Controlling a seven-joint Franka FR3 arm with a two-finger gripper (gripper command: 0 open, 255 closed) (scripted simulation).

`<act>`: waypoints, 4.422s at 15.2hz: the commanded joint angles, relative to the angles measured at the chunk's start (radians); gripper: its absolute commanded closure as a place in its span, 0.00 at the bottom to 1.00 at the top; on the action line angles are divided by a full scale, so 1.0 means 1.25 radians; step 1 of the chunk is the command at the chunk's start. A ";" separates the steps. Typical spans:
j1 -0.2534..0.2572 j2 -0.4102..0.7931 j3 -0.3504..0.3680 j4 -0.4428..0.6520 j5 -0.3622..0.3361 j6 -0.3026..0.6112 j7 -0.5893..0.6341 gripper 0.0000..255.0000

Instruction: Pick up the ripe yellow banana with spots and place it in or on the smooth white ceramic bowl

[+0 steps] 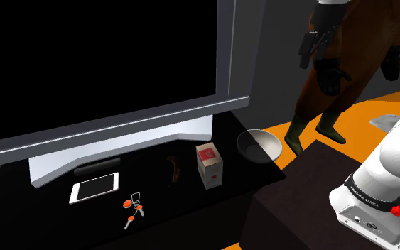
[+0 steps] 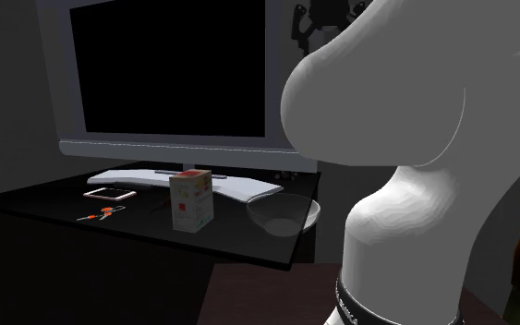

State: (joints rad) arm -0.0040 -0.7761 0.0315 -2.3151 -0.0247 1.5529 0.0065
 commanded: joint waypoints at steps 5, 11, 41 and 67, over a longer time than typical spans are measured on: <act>0.020 0.046 0.044 -0.038 0.029 0.086 0.041 0.00; 0.046 0.144 0.111 -0.067 0.063 0.217 0.100 0.00; 0.209 0.975 0.294 0.332 -0.205 0.612 0.505 0.00; 0.299 1.203 0.248 0.519 -0.280 0.647 0.554 1.00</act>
State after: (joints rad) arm 0.3693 0.7270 0.3420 -1.6663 -0.3753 2.3612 0.6993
